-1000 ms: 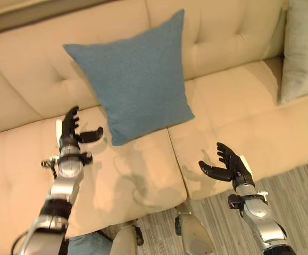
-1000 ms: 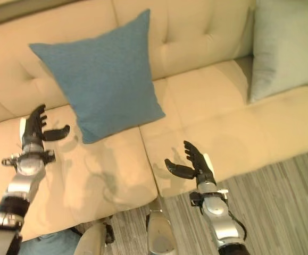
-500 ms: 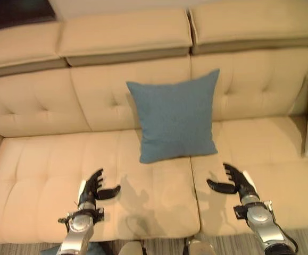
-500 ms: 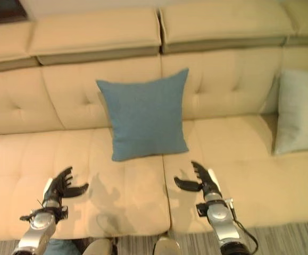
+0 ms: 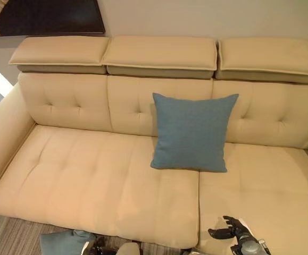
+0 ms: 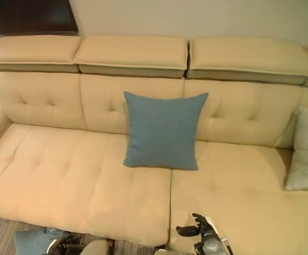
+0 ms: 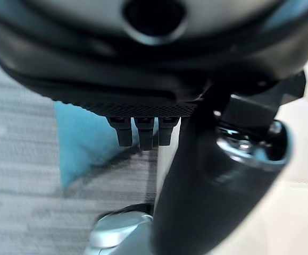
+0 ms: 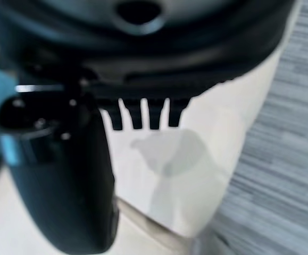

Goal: Pick up all the scattered cushions and arrange them neatly on the sofa.

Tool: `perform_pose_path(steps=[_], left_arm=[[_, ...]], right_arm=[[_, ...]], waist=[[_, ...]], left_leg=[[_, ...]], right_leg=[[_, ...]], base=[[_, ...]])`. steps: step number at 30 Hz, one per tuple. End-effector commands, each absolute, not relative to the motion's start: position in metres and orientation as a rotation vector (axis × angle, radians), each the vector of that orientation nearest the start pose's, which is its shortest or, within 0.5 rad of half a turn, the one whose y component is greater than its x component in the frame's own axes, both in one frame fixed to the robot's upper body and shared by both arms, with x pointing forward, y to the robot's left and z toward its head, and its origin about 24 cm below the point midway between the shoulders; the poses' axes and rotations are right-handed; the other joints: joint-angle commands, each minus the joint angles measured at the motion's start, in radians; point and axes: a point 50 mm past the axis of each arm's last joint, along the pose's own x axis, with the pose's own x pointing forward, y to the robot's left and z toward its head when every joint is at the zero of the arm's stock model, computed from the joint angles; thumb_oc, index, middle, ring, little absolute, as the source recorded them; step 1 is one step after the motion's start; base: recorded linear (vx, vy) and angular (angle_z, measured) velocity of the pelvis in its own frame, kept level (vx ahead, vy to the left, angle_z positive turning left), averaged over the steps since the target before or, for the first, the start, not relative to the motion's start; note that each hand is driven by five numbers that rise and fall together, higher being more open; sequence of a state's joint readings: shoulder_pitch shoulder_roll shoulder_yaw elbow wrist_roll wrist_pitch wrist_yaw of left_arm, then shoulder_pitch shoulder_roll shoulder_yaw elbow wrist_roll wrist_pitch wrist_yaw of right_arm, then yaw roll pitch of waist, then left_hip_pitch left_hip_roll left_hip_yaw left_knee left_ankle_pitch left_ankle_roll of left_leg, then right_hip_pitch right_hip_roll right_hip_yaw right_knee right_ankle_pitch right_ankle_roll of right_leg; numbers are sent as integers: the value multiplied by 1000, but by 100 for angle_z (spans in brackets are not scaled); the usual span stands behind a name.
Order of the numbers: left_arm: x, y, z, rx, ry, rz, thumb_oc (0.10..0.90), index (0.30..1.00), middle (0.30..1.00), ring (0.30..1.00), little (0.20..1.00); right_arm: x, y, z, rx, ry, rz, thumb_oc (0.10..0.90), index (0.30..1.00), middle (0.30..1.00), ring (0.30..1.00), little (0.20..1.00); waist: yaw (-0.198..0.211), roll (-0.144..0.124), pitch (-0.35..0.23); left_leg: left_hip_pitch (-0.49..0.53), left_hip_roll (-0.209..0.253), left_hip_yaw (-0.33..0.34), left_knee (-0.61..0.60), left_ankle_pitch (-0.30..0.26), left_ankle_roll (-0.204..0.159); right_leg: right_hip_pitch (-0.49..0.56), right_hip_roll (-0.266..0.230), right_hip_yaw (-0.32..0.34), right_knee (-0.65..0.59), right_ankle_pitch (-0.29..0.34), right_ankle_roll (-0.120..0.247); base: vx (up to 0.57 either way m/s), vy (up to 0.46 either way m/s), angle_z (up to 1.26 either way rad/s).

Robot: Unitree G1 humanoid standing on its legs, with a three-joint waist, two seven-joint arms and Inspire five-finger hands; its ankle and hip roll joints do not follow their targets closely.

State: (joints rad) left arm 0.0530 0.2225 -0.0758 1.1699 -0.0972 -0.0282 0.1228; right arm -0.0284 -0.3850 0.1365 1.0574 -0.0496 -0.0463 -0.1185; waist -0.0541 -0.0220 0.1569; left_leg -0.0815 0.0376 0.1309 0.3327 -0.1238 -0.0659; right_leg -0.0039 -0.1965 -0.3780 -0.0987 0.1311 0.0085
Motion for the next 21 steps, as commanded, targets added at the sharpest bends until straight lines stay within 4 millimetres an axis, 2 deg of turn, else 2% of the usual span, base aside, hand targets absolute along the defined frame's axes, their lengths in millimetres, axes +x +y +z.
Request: perform_pose_path(steps=[1,2,3,4,7,8,9,11,12,13,14,15,16,19,20,21], left_arm=[[103,243,-152,337,1090,182,800,900,900,900,900],[103,243,-152,337,1090,183,800,900,900,900,900],[107,246,-151,350,1084,189,800,900,900,900,900],[109,249,-150,351,1081,199,800,900,900,900,900],[112,253,-148,363,1078,209,800,900,900,900,900],[119,256,-145,369,1062,221,800,900,900,900,900],[122,259,-143,376,1056,231,800,900,900,900,900],[125,262,-141,387,1044,236,800,900,900,900,900],[125,263,-141,387,1044,236,800,900,900,900,900],[124,266,-140,384,1046,248,800,900,900,900,900],[124,266,-140,384,1046,249,800,900,900,900,900],[125,271,-138,389,1046,262,800,900,900,900,900],[127,272,-137,388,1041,263,800,900,900,900,900],[128,273,-137,378,1037,269,800,900,900,900,900],[125,273,-138,365,1049,275,800,900,900,900,900],[125,273,-138,365,1050,275,800,900,900,900,900]], right_arm=[[155,-286,-120,-547,949,-190,800,900,900,900,900],[155,-286,-120,-547,949,-190,800,900,900,900,900],[154,-282,-122,-529,960,-204,800,900,900,900,900],[156,-280,-123,-522,960,-201,800,900,900,900,900],[159,-275,-123,-527,956,-190,800,900,900,900,900],[167,-269,-122,-527,942,-168,800,900,900,900,900],[169,-269,-121,-530,936,-166,800,900,900,900,900],[167,-270,-122,-514,945,-171,800,900,900,900,900],[167,-270,-122,-514,945,-171,800,900,900,900,900],[162,-271,-124,-493,961,-179,800,900,900,900,900],[162,-271,-124,-492,961,-179,800,900,900,900,900],[154,-268,-129,-465,988,-178,800,900,900,900,900],[151,-265,-131,-455,996,-177,800,900,900,900,900],[152,-258,-133,-450,994,-158,800,900,900,900,900],[160,-254,-131,-471,968,-133,800,900,900,900,900],[160,-254,-131,-471,968,-133,800,900,900,900,900]], waist=[[-8,-1,-29],[-8,-1,-29],[-10,-14,-24],[-8,-22,-21],[-4,-32,-9],[-10,-36,15],[-13,-38,22],[-9,-36,32],[-10,-37,30],[-1,-31,22],[-1,-31,19],[7,-33,3],[9,-38,-4],[31,-57,-22],[42,-67,-31],[41,-67,-31]], left_leg=[[134,-35,-25,-239,-73,37],[134,-36,-25,-240,-73,37],[125,-52,-43,-274,-65,47],[119,-58,-51,-283,-63,54],[107,-63,-60,-291,-52,62],[80,-62,-78,-281,-36,72],[63,-64,-89,-277,-26,79],[34,-68,-109,-263,-11,90],[31,-69,-109,-263,-9,90],[6,-64,-131,-261,10,94],[3,-64,-132,-261,12,94],[-28,-62,-169,-265,37,90],[-40,-66,-188,-268,50,87],[-80,-69,-208,-278,81,72],[-106,-65,-206,-282,101,62],[-107,-66,-206,-282,101,62]], right_leg=[[-129,101,40,94,-130,68],[-129,101,41,94,-129,69],[-159,100,49,80,-93,90],[-172,101,58,76,-85,96],[-188,97,70,84,-81,105],[-229,94,165,150,-87,131],[-246,100,229,189,-95,140],[-221,111,314,252,-129,128],[-223,110,314,251,-128,128],[-192,117,360,331,-173,109],[-195,117,359,330,-172,109],[-165,133,405,386,-209,103],[-142,141,430,387,-221,106],[-85,143,430,293,-251,95],[-49,145,407,205,-269,84],[-49,144,406,205,-268,84]], base=[[-106,116,63],[-224,204,74],[-166,116,35],[-229,149,20],[-182,54,2],[-283,40,12],[-372,58,31],[-220,34,68],[-206,6,64],[-131,-2,34],[-223,-58,30],[-147,-104,29],[-206,-163,70],[-174,-176,102],[-194,-185,14],[-212,-181,15]])
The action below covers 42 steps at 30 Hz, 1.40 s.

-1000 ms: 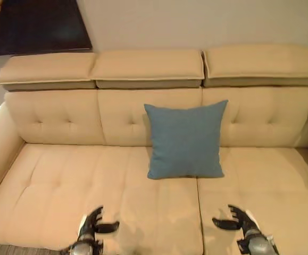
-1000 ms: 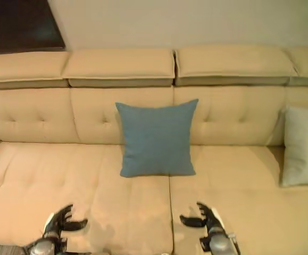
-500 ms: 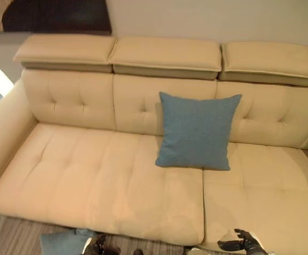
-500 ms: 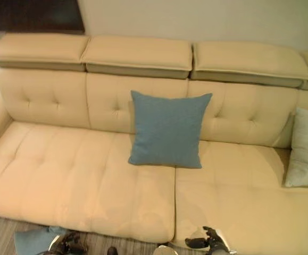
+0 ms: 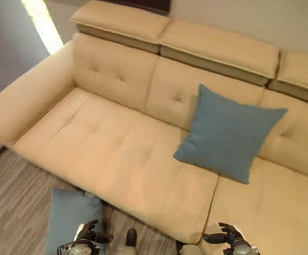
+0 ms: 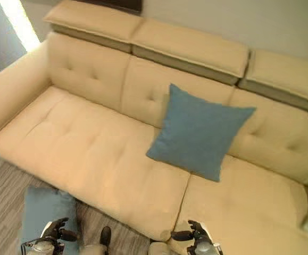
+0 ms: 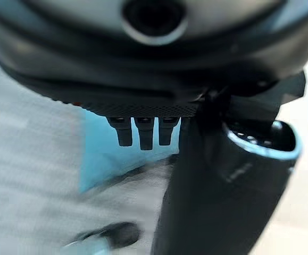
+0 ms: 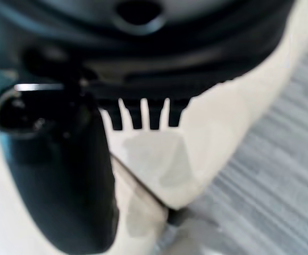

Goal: Pick up all the scattered cushions and arrange them neatly on the sofa.

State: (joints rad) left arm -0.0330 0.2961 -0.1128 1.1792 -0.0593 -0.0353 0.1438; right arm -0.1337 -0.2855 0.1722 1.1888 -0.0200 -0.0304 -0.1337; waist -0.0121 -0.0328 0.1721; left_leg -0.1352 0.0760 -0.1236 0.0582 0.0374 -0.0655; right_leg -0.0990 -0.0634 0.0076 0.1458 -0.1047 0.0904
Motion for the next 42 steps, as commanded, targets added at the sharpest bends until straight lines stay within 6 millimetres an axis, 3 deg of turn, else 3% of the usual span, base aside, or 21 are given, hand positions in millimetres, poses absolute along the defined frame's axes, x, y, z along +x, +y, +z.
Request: perform_pose_path(steps=[1,3,5,7,8,9,12,13,15,16,17,19,21,26,29,31,34,37,42], left_arm=[[125,272,-139,356,1052,279,800,900,900,900,900],[126,271,-139,344,1049,281,800,900,900,900,900],[127,268,-140,325,1053,275,800,900,900,900,900],[127,267,-140,323,1056,280,800,900,900,900,900],[125,267,-141,323,1070,288,800,900,900,900,900],[123,268,-142,330,1078,290,800,900,900,900,900],[115,268,-145,337,1113,284,800,900,900,900,900],[115,268,-145,337,1113,284,800,900,900,900,900],[107,268,-147,323,1140,293,800,900,900,900,900],[107,268,-147,323,1140,293,800,900,900,900,900],[106,268,-148,323,1147,291,800,900,900,900,900],[103,269,-148,337,1158,273,800,900,900,900,900],[102,270,-148,335,1159,282,800,900,900,900,900],[100,279,-145,333,1163,322,800,900,900,900,900],[100,287,-143,334,1158,349,800,900,900,900,900],[103,291,-140,309,1132,373,800,900,900,900,900],[103,291,-139,304,1127,377,800,900,900,900,900],[104,292,-139,285,1128,394,800,900,900,900,900],[103,286,-141,265,1127,387,800,900,900,900,900]], right_arm=[[163,-254,-129,-479,958,-126,800,900,900,900,900],[166,-254,-128,-489,949,-121,800,900,900,900,900],[170,-259,-124,-509,931,-133,800,900,900,900,900],[168,-262,-124,-519,937,-139,800,900,900,900,900],[160,-266,-127,-524,974,-152,800,900,900,900,900],[156,-268,-129,-530,992,-157,800,900,900,900,900],[153,-272,-129,-529,1007,-176,800,900,900,900,900],[153,-272,-129,-529,1007,-176,800,900,900,900,900],[146,-274,-132,-515,1036,-194,800,900,900,900,900],[146,-274,-132,-515,1036,-194,800,900,900,900,900],[144,-274,-132,-512,1041,-195,800,900,900,900,900],[142,-273,-134,-519,1049,-185,800,900,900,900,900],[148,-268,-133,-521,1030,-169,800,900,900,900,900],[159,-253,-132,-527,984,-112,800,900,900,900,900],[161,-246,-132,-520,971,-90,800,900,900,900,900],[154,-240,-136,-504,984,-75,800,900,900,900,900],[151,-240,-138,-504,996,-71,800,900,900,900,900],[151,-239,-138,-521,1001,-56,800,900,900,900,900],[146,-241,-139,-524,1000,-57,800,900,900,900,900]], waist=[[4,-57,-41],[8,-55,-34],[18,-48,0],[13,-49,10],[0,-60,18],[-3,-66,18],[-13,-82,10],[-14,-82,9],[-25,-89,0],[-25,-88,1],[-29,-85,-5],[-38,-71,-23],[-31,-73,-21],[-7,-76,-20],[-3,-78,-16],[-29,-76,-21],[-39,-75,-20],[-40,-80,-14],[-50,-81,-2]], left_leg=[[-73,-97,46,-5,-38,53],[-95,-93,40,-1,-17,42],[-160,-81,38,12,45,7],[-174,-76,67,21,48,14],[-177,-45,173,56,31,21],[-167,-35,200,76,9,24],[-142,-45,196,153,-60,29],[-143,-46,196,153,-60,29],[-87,-18,260,192,-124,41],[-87,-18,259,193,-125,41],[-53,-2,281,191,-161,34],[5,3,335,99,-160,35],[10,-19,300,79,-157,40],[59,-66,248,34,-169,81],[72,-80,220,28,-169,91],[80,-98,160,-11,-130,101],[84,-119,117,-26,-113,100],[85,-142,69,-35,-104,92],[60,-171,49,54,-139,65]], right_leg=[[48,22,21,-61,-42,-8],[46,33,19,-75,-47,-17],[44,59,-20,-99,-53,-39],[43,58,-41,-102,-49,-43],[40,48,-96,-93,-47,-54],[39,40,-119,-91,-45,-60],[36,9,-174,-87,-39,-65],[35,9,-175,-87,-39,-65],[47,-24,-263,-90,-35,-67],[48,-24,-264,-90,-35,-67],[64,-26,-281,-91,-52,-61],[72,-36,-337,-91,-44,-46],[72,-48,-346,-68,-37,-39],[51,-110,-356,89,-52,-19],[35,-122,-342,144,-51,-12],[-25,-36,-187,141,-27,-14],[-51,20,-102,103,-17,-12],[-78,56,-85,56,6,-20],[-22,39,-102,-17,11,-34]], base=[[-178,-109,29],[-239,-139,38],[-336,-177,57],[-202,-97,129],[-199,-83,123],[-250,-92,101],[-115,-6,105],[-86,30,81],[-44,42,81],[81,27,111],[109,103,119],[98,185,91],[33,190,66],[44,177,27],[28,81,29],[33,64,45],[46,20,105],[55,-32,40],[96,-133,80]])
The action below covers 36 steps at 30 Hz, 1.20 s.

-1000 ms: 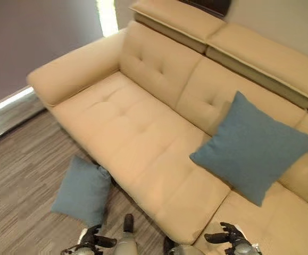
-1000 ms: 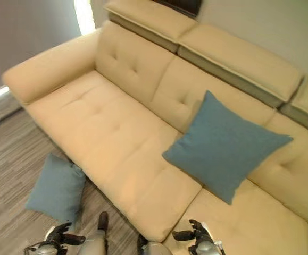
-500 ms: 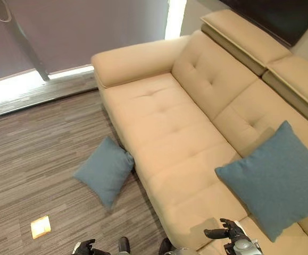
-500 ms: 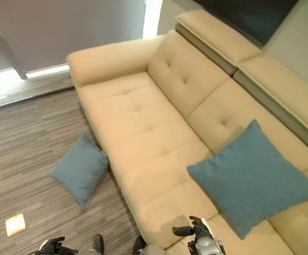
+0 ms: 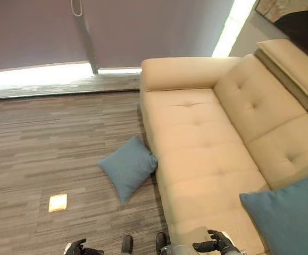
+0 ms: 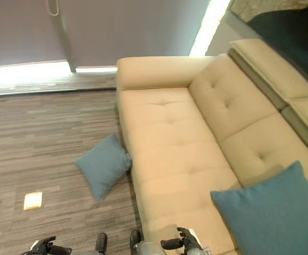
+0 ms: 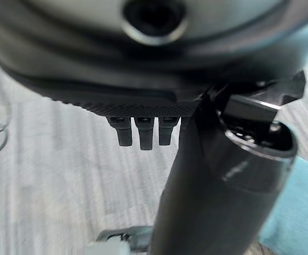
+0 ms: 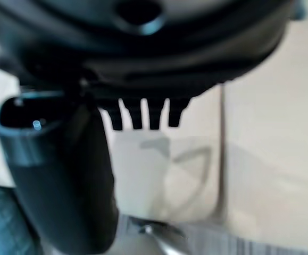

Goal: Pick up all the scattered cushions and arrange them neatly on the sofa.

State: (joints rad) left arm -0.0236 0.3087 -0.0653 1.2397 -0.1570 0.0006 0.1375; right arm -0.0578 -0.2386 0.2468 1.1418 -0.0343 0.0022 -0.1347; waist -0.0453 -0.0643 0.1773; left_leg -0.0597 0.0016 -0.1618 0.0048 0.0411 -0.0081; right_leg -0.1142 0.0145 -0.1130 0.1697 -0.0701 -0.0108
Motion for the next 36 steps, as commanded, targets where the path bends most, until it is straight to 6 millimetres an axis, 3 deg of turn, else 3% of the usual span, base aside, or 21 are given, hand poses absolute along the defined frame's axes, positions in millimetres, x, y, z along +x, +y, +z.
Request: perform_pose_path(steps=[1,2,5,10,13,15,20,24,26,27,29,30,32,33,34,36], left_arm=[[102,284,-142,267,1131,378,800,900,900,900,900],[100,282,-144,266,1140,373,800,900,900,900,900],[95,280,-146,256,1159,381,800,900,900,900,900],[92,279,-147,259,1170,382,800,900,900,900,900],[93,276,-148,267,1169,370,800,900,900,900,900],[92,276,-148,281,1175,357,800,900,900,900,900],[104,275,-146,311,1152,314,800,900,900,900,900],[107,281,-143,327,1149,324,800,900,900,900,900],[106,284,-142,329,1151,335,800,900,900,900,900],[100,288,-142,341,1168,342,800,900,900,900,900],[97,288,-143,345,1175,333,800,900,900,900,900],[97,288,-143,345,1174,333,800,900,900,900,900],[97,288,-143,346,1175,328,800,900,900,900,900],[98,288,-142,352,1173,319,800,900,900,900,900],[98,289,-142,354,1174,319,800,900,900,900,900],[100,286,-143,366,1172,300,800,900,900,900,900]], right_arm=[[147,-243,-138,-527,995,-60,800,900,900,900,900],[146,-244,-138,-528,998,-64,800,900,900,900,900],[144,-248,-138,-545,1021,-72,800,900,900,900,900],[144,-250,-139,-575,1033,-63,800,900,900,900,900],[139,-253,-139,-570,1050,-81,800,900,900,900,900],[137,-254,-140,-570,1060,-79,800,900,900,900,900],[131,-249,-144,-534,1088,-88,800,900,900,900,900],[131,-238,-147,-520,1098,-54,800,900,900,900,900],[132,-234,-148,-515,1088,-46,800,900,900,900,900],[131,-231,-149,-516,1089,-29,800,900,900,900,900],[129,-231,-150,-522,1094,-20,800,900,900,900,900],[129,-231,-150,-522,1094,-20,800,900,900,900,900],[129,-234,-149,-527,1100,-25,800,900,900,900,900],[130,-235,-149,-533,1098,-26,800,900,900,900,900],[130,-237,-148,-539,1096,-25,800,900,900,900,900],[125,-240,-149,-543,1102,-34,800,900,900,900,900]], waist=[[-21,-47,-4],[-26,-47,-2],[-36,-48,5],[-17,-61,-13],[-7,-62,-22],[-2,-52,-35],[2,-66,-47],[-2,-62,-33],[-4,-58,-22],[-9,-47,-18],[-20,-50,-18],[-20,-49,-20],[-31,-53,-22],[-48,-67,-20],[-55,-71,-17],[-75,-82,-14]], left_leg=[[-27,-94,109,138,-156,2],[-42,-83,147,169,-160,-6],[-89,19,320,242,-162,-7],[-120,73,305,195,-121,-19],[-157,115,291,122,-39,-44],[-125,115,283,83,-40,-45],[-93,58,262,117,-92,-2],[-37,15,267,96,-113,47],[-22,12,269,88,-118,57],[11,10,272,69,-128,64],[47,-8,259,49,-132,63],[45,-7,258,48,-131,62],[67,-26,246,36,-140,62],[88,-54,219,32,-152,65],[99,-69,203,31,-157,65],[105,-96,169,70,-188,57]], right_leg=[[6,-45,6,-49,-27,64],[19,-54,-11,-58,-31,62],[56,-90,-59,-75,-42,56],[89,-97,-66,-89,-52,64],[122,-105,-74,-96,-73,70],[132,-113,-79,-85,-85,81],[134,-174,-56,22,-84,112],[58,-223,-8,236,31,115],[33,-223,0,287,45,113],[-4,-215,-9,324,31,102],[-20,-158,2,271,-12,94],[-20,-156,1,267,-9,93],[-31,-106,-4,177,-15,97],[-66,-43,22,74,9,101],[-85,-21,34,48,27,106],[-60,-9,53,12,27,102]], base=[[48,-78,79],[29,-54,57],[34,9,67],[138,51,25],[181,158,8],[204,231,-13],[214,286,-7],[124,293,2],[91,197,10],[171,182,5],[214,153,-12],[176,78,-11],[218,73,11],[274,80,13],[321,74,29],[298,4,79]])
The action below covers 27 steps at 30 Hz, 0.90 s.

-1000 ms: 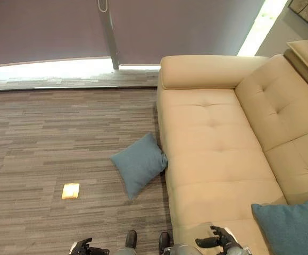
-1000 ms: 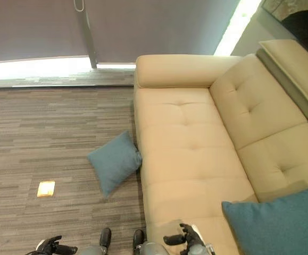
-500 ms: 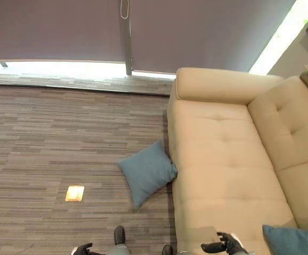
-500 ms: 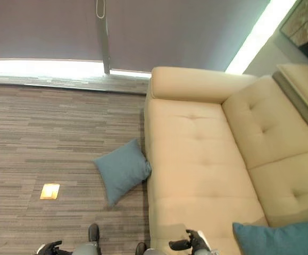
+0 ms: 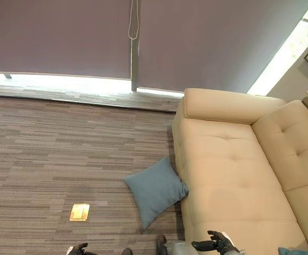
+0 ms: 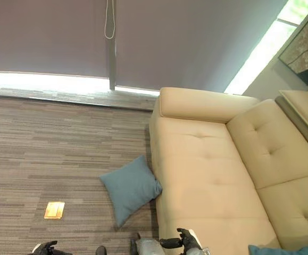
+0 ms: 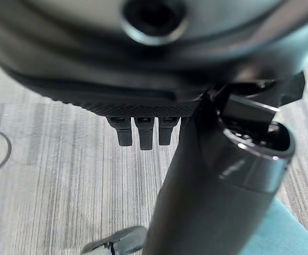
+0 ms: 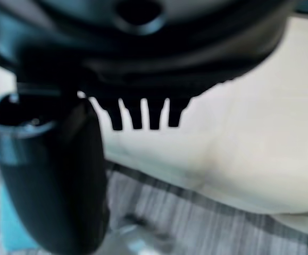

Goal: Pick up all the scattered cushions and arrange them neatly on the sofa.

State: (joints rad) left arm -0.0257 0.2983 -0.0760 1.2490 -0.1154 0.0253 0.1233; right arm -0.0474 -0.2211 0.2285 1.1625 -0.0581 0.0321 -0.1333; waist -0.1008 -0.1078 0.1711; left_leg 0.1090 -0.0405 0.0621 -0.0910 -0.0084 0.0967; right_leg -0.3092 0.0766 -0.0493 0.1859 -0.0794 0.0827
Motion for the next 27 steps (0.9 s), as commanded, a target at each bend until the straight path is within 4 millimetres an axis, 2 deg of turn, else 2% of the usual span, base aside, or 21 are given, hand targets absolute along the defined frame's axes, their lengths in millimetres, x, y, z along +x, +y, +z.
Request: perform_pose_path(steps=[1,2,3,4,6,8,10,11,12,14,16,22,23,24,25,27], left_arm=[[101,282,-144,375,1170,275,800,900,900,900,900],[102,279,-145,375,1169,259,800,900,900,900,900],[106,274,-145,367,1148,239,800,900,900,900,900],[111,271,-144,360,1131,234,800,900,900,900,900],[112,270,-144,359,1127,234,800,900,900,900,900],[112,268,-144,360,1129,228,800,900,900,900,900],[112,267,-145,359,1133,226,800,900,900,900,900],[112,265,-146,355,1134,223,800,900,900,900,900],[112,263,-146,349,1133,229,800,900,900,900,900],[107,260,-149,340,1148,228,800,900,900,900,900],[100,261,-151,368,1178,208,800,900,900,900,900],[105,273,-146,422,1156,212,800,900,900,900,900],[107,276,-144,419,1146,228,800,900,900,900,900],[109,281,-142,401,1134,263,800,900,900,900,900],[109,281,-142,401,1134,263,800,900,900,900,900],[109,282,-141,382,1129,284,800,900,900,900,900]], right_arm=[[117,-245,-149,-541,1121,-50,800,900,900,900,900],[112,-248,-150,-540,1137,-64,800,900,900,900,900],[113,-252,-149,-539,1140,-81,800,900,900,900,900],[116,-254,-147,-540,1128,-91,800,900,900,900,900],[117,-255,-147,-544,1127,-91,800,900,900,900,900],[119,-257,-146,-538,1120,-99,800,900,900,900,900],[121,-257,-145,-540,1113,-102,800,900,900,900,900],[124,-257,-144,-554,1103,-92,800,900,900,900,900],[127,-259,-142,-566,1090,-91,800,900,900,900,900],[131,-257,-141,-581,1080,-66,800,900,900,900,900],[128,-255,-143,-583,1086,-50,800,900,900,900,900],[153,-240,-137,-584,1001,-2,800,900,900,900,900],[159,-238,-134,-592,980,8,800,900,900,900,900],[170,-234,-130,-606,942,23,800,900,900,900,900],[170,-234,-130,-606,942,23,800,900,900,900,900],[177,-231,-127,-628,911,44,800,900,900,900,900]], waist=[[-31,-40,-18],[-38,-39,-25],[-36,-42,-15],[-30,-47,-4],[-27,-48,-1],[-21,-66,-6],[-19,-68,-8],[-11,-57,-8],[-6,-48,-9],[-2,-36,-16],[-13,-26,-29],[-5,-33,-10],[7,-33,2],[36,-24,16],[36,-25,15],[61,-9,19]], left_leg=[[-67,-64,-63,225,-164,-72],[-79,-61,-50,282,-179,-93],[-177,-30,-25,487,-118,-141],[-223,-25,-20,578,-86,-152],[-245,-14,-16,614,-96,-147],[-293,28,-28,571,-150,-116],[-297,39,-47,529,-165,-109],[-289,43,-144,404,-124,-122],[-291,36,-218,340,-88,-137],[-271,30,-290,303,-90,-148],[-231,44,-268,253,-83,-148],[-214,9,-157,242,-104,-100],[-207,14,-124,240,-111,-93],[-198,29,-69,221,-105,-89],[-200,28,-69,220,-103,-89],[-190,38,-23,201,-90,-83]], right_leg=[[169,-69,8,-23,21,-15],[195,-71,3,-44,13,-26],[227,-67,22,-69,11,-50],[243,-68,32,-78,10,-62],[252,-65,39,-82,6,-68],[265,-85,70,-80,-7,-56],[265,-93,82,-77,-12,-50],[267,-84,119,-74,-20,-42],[268,-83,143,-76,-21,-38],[258,-89,172,-68,-21,-26],[251,-109,182,-61,-21,-13],[184,-148,257,-39,32,36],[168,-149,237,-29,37,39],[137,-181,93,-7,42,32],[135,-182,93,-8,44,32],[143,-215,-82,35,7,5]], base=[[295,-41,115],[279,-41,138],[146,-27,122],[67,-12,124],[72,27,31],[174,105,-105],[118,142,-76],[150,252,-46],[178,336,-44],[119,258,-86],[120,318,-152],[-23,293,-64],[-138,247,-95],[-124,195,-99],[-120,205,-154],[-88,193,-157]])
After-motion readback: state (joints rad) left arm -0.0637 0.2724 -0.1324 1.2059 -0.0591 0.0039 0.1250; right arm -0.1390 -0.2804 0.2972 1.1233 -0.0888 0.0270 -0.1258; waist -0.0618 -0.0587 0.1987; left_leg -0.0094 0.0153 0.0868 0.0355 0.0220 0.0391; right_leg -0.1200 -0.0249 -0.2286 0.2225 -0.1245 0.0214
